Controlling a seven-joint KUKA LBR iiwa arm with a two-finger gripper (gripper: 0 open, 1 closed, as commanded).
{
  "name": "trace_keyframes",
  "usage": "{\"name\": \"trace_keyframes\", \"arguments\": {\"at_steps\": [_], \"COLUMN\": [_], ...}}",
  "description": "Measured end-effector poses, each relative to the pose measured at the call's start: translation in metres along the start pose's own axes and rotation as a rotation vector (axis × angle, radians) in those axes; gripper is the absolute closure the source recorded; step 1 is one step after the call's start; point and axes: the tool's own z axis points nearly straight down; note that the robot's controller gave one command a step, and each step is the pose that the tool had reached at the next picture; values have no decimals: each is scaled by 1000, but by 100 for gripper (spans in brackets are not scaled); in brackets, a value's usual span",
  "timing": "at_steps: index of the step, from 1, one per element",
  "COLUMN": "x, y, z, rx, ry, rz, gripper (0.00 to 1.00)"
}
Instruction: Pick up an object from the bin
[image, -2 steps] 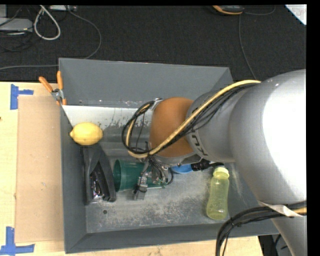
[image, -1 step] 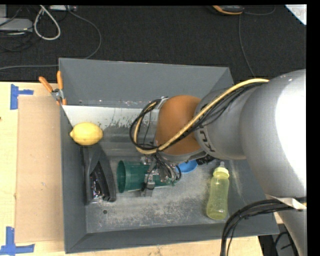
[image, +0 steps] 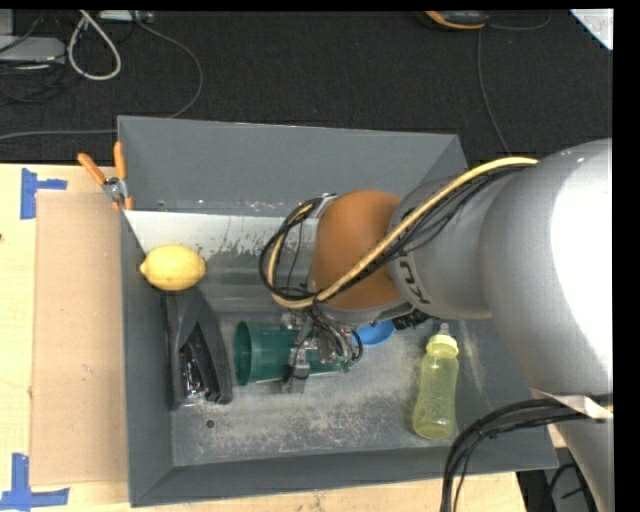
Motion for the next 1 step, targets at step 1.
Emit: {"name": "trace_keyframes", "arguments": {"at_steps": [1], "x": [3], "y": [-1], "z": [-26], "rx": [2], "ry": [10], "rz": [0], "gripper": [100]}}
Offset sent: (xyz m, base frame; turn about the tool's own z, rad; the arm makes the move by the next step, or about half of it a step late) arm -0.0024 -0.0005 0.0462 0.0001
